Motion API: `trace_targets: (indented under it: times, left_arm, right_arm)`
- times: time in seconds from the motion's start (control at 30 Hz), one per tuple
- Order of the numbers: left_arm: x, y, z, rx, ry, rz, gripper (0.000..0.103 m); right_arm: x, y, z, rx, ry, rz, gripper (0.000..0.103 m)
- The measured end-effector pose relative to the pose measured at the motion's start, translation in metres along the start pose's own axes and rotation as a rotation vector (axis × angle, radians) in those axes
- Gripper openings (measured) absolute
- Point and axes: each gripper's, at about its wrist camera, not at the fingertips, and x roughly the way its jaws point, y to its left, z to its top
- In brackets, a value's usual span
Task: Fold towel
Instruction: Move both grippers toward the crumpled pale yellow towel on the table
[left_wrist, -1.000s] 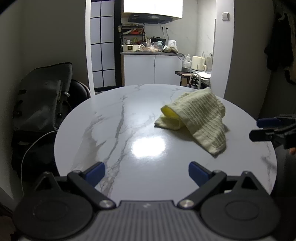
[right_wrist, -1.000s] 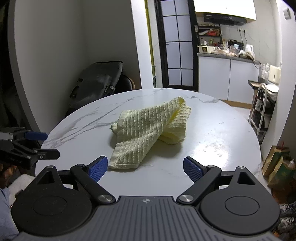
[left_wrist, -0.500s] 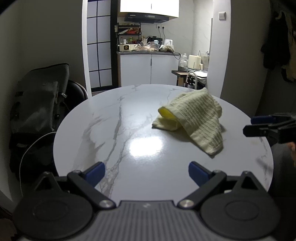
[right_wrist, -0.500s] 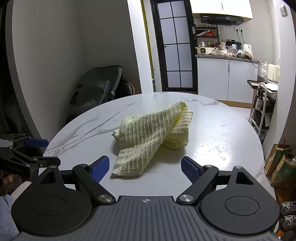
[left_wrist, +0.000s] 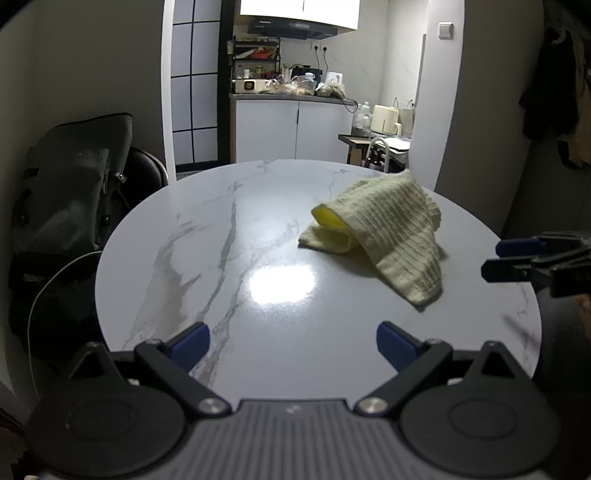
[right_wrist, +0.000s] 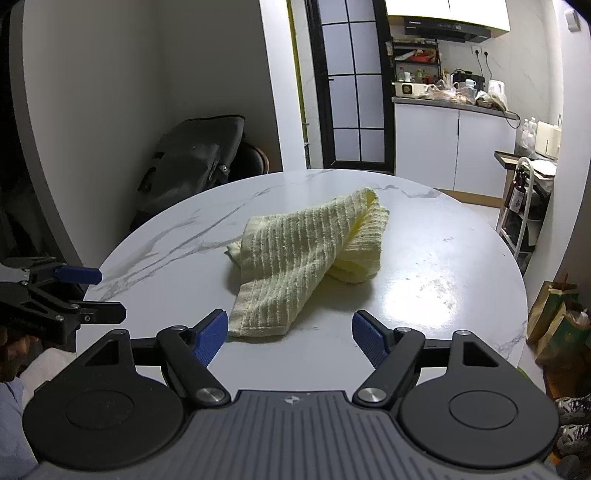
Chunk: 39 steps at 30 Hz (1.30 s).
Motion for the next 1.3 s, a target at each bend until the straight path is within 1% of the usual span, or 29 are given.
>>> trace_targets:
  times: [0.3, 0.5, 0.6, 0.73, 0.8, 0.87, 0.97, 1.13, 1.3]
  left_arm:
    - [0.003, 0.001, 0.0, 0.006, 0.003, 0.006, 0.099]
    - [0.002, 0.002, -0.004, 0.003, 0.01, 0.006, 0.099]
    - [0.0, 0.002, -0.004, 0.009, 0.009, 0.007, 0.099]
    - [-0.001, 0.002, -0.004, 0.009, 0.002, 0.008, 0.099]
    - [0.0, 0.002, -0.004, 0.009, 0.005, 0.01, 0.098]
    - [0.004, 0.001, -0.005, 0.009, 0.015, 0.016, 0.09]
    - [0.006, 0.0, -0.004, 0.004, 0.018, 0.016, 0.085]
    - [0.005, 0.0, -0.004, 0.008, 0.009, 0.014, 0.084]
    - [0.004, 0.001, -0.005, 0.016, 0.019, 0.018, 0.084]
  right_arm:
    - [0.002, 0.002, -0.001, -0.01, 0.019, 0.01, 0.078]
    - [0.009, 0.012, -0.004, -0.036, 0.045, 0.027, 0.065]
    - [0.012, 0.017, -0.004, -0.042, 0.05, 0.037, 0.063]
    - [0.014, 0.02, -0.002, -0.051, 0.056, 0.041, 0.053]
    - [0.016, 0.021, -0.001, -0.042, 0.062, 0.059, 0.05]
    - [0.017, 0.021, 0.001, -0.025, 0.063, 0.079, 0.049]
    - [0.018, 0.024, 0.005, -0.036, 0.059, 0.087, 0.049]
    - [0.025, 0.029, 0.012, -0.04, 0.085, 0.069, 0.049]
    - [0.03, 0.038, 0.015, -0.059, 0.088, 0.061, 0.05]
